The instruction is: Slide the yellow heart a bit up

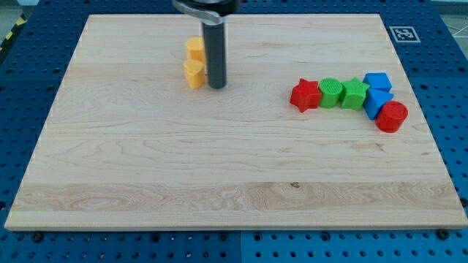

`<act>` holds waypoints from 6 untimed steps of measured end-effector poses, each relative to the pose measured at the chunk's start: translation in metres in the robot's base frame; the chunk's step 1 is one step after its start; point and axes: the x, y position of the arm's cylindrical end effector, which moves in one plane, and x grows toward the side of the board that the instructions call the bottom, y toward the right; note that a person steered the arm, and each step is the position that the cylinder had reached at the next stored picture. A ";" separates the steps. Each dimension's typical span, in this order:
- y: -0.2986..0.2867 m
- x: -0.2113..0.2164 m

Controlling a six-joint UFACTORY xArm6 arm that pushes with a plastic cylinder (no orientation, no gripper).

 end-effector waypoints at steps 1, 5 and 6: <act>-0.007 0.022; -0.076 -0.041; -0.078 -0.045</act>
